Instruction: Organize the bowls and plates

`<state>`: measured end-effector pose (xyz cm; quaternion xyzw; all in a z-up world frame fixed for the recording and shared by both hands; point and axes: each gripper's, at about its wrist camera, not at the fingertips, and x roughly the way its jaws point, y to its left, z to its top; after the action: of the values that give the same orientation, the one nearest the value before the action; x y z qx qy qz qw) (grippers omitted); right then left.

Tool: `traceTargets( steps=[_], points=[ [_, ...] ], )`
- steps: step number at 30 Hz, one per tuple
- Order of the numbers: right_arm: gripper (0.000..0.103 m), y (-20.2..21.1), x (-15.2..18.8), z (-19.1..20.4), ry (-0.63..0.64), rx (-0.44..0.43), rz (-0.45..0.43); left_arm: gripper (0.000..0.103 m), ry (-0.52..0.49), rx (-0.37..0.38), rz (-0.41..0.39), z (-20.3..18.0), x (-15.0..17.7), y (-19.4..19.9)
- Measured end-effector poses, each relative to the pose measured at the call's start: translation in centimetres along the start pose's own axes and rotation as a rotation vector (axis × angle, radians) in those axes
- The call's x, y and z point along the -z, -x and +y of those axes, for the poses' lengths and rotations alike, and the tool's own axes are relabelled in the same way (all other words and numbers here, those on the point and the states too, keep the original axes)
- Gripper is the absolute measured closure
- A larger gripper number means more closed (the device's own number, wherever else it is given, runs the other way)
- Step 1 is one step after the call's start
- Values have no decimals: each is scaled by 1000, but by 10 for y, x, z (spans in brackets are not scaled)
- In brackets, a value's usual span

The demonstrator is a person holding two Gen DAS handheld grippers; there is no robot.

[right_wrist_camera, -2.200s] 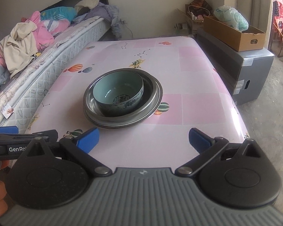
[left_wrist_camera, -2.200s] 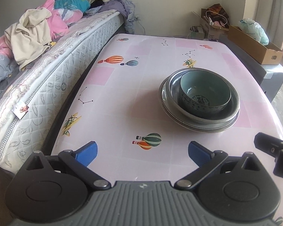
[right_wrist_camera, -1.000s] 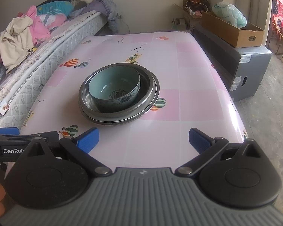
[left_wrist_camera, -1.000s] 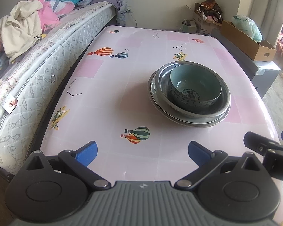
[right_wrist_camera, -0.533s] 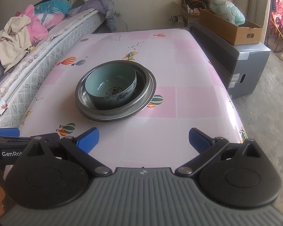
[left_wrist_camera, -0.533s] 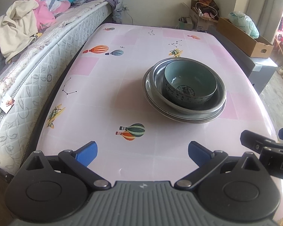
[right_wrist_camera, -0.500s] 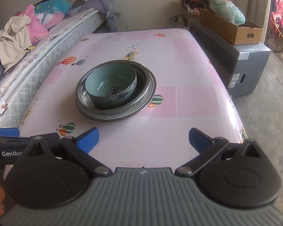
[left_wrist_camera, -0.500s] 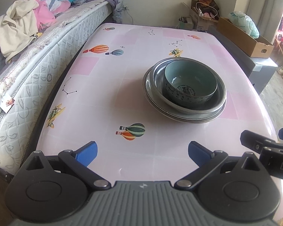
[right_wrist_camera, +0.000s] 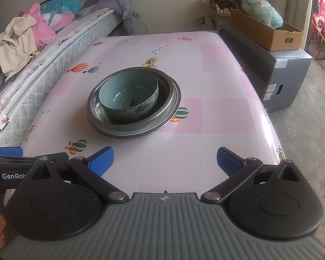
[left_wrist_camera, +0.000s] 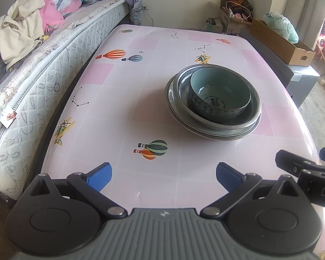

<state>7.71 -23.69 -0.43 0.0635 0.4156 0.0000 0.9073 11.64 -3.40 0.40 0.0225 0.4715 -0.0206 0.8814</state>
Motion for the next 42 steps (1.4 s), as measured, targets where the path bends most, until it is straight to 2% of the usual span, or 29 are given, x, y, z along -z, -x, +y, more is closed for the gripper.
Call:
traceTargets(
  steps=[42],
  points=[
    [1, -3, 3, 5, 2, -3, 7, 0, 1, 0, 6, 2, 3, -1]
  ],
)
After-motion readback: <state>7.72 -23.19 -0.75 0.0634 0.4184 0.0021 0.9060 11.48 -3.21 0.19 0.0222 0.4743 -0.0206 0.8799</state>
